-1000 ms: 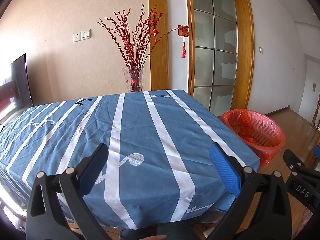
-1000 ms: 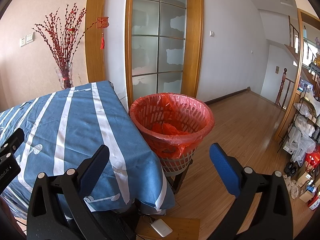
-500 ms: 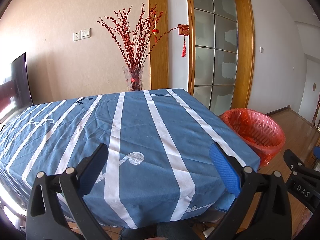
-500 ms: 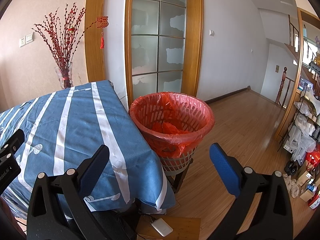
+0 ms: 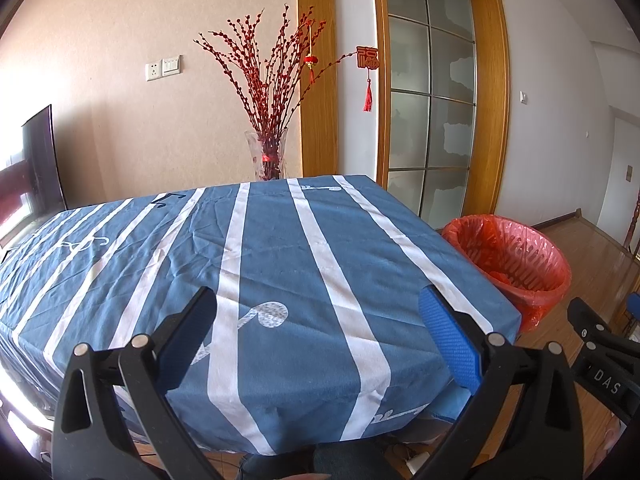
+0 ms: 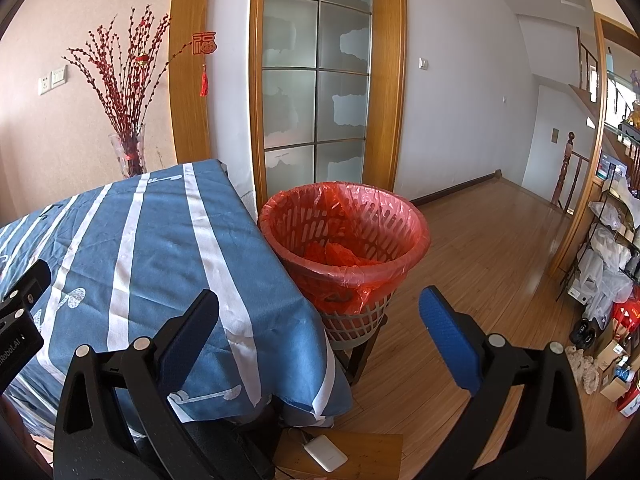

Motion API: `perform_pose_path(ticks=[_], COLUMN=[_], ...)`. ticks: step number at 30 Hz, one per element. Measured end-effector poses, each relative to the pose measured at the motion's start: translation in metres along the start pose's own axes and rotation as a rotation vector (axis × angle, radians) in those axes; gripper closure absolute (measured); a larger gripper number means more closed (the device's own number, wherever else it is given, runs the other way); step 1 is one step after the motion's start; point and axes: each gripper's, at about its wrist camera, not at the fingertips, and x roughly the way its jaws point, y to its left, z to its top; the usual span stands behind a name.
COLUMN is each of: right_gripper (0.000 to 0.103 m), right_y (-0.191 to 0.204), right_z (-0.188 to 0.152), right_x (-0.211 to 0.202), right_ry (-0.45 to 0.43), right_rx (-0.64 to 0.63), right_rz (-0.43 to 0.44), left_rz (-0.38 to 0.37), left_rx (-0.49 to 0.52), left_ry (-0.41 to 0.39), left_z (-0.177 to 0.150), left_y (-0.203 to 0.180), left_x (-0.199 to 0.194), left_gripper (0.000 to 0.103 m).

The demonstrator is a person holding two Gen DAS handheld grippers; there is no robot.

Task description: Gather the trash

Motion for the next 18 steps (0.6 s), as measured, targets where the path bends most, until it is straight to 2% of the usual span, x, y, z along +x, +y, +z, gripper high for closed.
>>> perform_pose_path(ticks=[18], right_gripper=[0.003], right_y=[0.0015], right_z=[-0.0015], right_x=[-0.0005], right_ry=[0.002], right_rx=[0.003], right_rz=[0.0], left_rz=[-0.003], left_rx=[0.001], left_ry=[0.011], left_z=[-0.0031], left_y=[0.0012], left_x=[0.0003], left_gripper=[0.004])
